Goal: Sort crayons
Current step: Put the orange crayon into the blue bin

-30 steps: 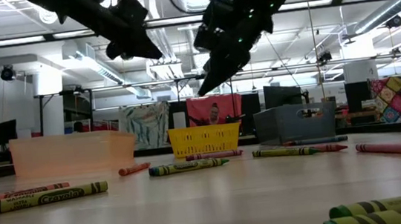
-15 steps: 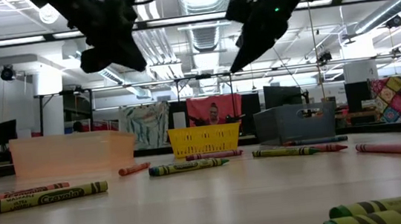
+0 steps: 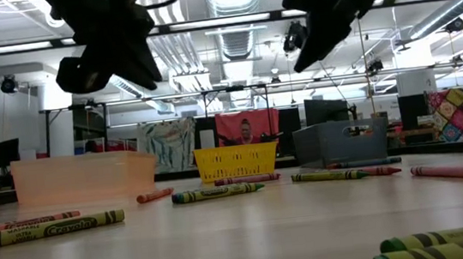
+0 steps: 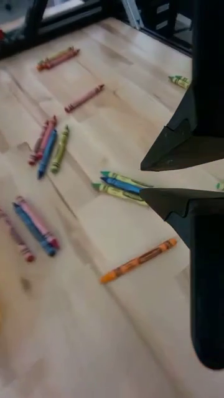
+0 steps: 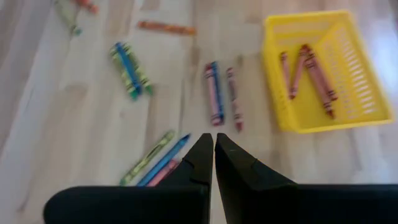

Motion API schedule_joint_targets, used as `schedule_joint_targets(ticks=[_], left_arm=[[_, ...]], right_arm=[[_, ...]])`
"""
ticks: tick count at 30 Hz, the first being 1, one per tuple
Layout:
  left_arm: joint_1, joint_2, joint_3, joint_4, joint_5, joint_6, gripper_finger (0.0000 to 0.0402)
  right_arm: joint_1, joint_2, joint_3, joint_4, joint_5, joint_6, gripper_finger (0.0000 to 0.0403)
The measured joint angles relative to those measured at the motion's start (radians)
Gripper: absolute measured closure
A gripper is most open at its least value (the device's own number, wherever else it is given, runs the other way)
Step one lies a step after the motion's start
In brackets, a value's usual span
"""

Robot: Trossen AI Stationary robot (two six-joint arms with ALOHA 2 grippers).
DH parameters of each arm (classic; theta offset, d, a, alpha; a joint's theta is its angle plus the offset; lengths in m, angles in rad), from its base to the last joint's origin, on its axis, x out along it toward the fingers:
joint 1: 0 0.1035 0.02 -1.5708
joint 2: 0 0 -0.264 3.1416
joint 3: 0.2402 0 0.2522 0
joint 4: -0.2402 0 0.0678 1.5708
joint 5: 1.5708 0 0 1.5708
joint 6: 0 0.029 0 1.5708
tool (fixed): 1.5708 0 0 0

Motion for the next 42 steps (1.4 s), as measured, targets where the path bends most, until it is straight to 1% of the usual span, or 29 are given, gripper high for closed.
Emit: schedule_joint_targets(ticks=[5, 9, 14, 19, 26, 29, 37, 42], left_arm=[[-0.022, 0.057, 0.013, -0.013, 0.008, -0.031, 0.0364], [-0.024, 0.112, 0.012, -0.041, -0.025, -0.075, 0.0364], [-0.024, 0.168, 0.012, -0.052, -0.046, -0.075, 0.0364], [-0.025, 0.203, 0.012, -0.080, -0.071, -0.054, 0.0364], [-0.015, 0.241, 0.014, -0.082, -0.161, -0.022, 0.0364], [-0.017, 0.273, 0.025, -0.077, -0.178, -0.017, 0.0353], [-0.017, 0.371, 0.079, -0.057, -0.183, 0.016, 0.0298], [-0.016, 0.409, 0.096, -0.068, -0.186, 0.033, 0.0274]], right_arm=[[0.049, 0.001, 0.002, -0.060, 0.000, 0.025, 0.0394], [0.082, 0.000, 0.001, -0.077, 0.010, 0.035, 0.0394], [0.121, 0.001, 0.001, -0.084, 0.074, 0.068, 0.0394], [0.143, 0.001, 0.000, -0.103, 0.090, 0.100, 0.0394], [0.154, 0.002, 0.000, -0.103, 0.132, 0.125, 0.0394], [0.156, 0.002, -0.003, -0.101, 0.133, 0.125, 0.0394], [0.158, 0.002, -0.019, -0.100, 0.162, 0.122, 0.0394], [0.158, 0.002, -0.032, -0.097, 0.164, 0.122, 0.0394]])
